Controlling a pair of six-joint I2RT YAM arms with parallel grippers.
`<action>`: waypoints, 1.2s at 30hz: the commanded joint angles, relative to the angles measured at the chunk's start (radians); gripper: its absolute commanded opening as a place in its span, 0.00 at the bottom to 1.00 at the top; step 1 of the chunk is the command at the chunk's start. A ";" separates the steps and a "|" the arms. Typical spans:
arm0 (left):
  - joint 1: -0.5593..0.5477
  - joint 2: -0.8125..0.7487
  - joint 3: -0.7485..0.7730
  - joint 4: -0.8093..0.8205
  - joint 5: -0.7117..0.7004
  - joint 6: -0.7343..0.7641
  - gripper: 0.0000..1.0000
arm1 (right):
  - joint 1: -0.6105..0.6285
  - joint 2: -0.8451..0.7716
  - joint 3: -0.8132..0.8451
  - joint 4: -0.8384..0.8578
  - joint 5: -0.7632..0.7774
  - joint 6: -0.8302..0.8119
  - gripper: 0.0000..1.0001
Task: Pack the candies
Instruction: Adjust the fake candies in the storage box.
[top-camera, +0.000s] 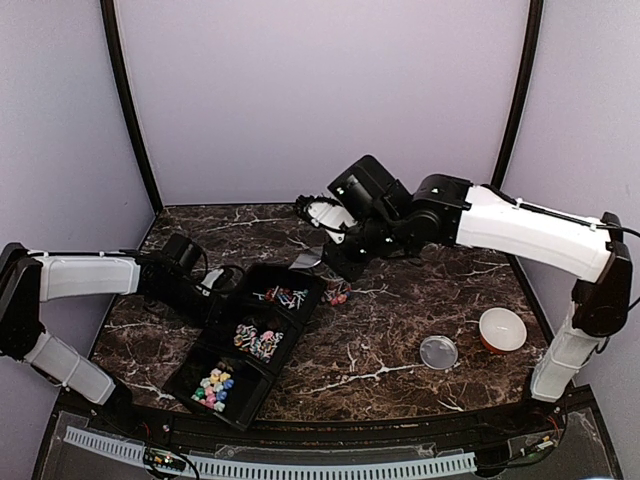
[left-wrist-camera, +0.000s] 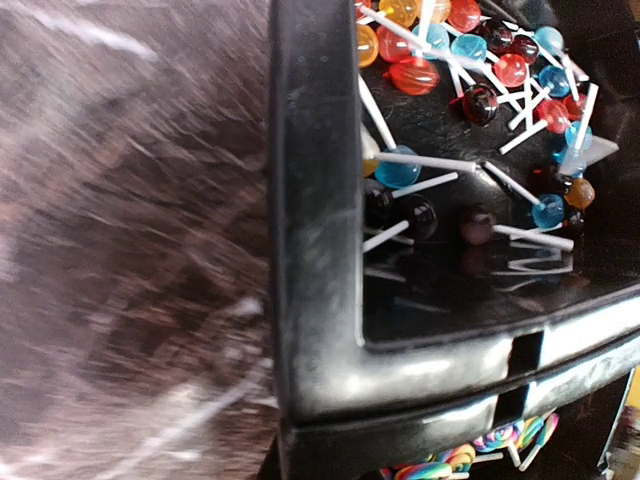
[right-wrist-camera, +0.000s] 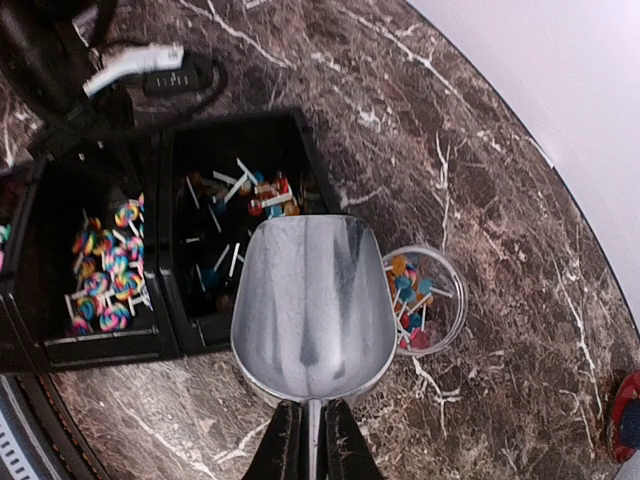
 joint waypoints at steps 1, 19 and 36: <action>0.007 -0.005 -0.049 0.140 0.297 -0.142 0.00 | 0.004 -0.069 0.015 0.118 -0.074 0.035 0.00; 0.007 -0.021 0.041 -0.036 -0.042 -0.008 0.00 | 0.017 0.082 0.153 -0.153 -0.065 -0.027 0.00; -0.042 0.005 0.035 -0.043 -0.110 0.036 0.00 | 0.027 0.336 0.318 -0.255 -0.019 -0.067 0.00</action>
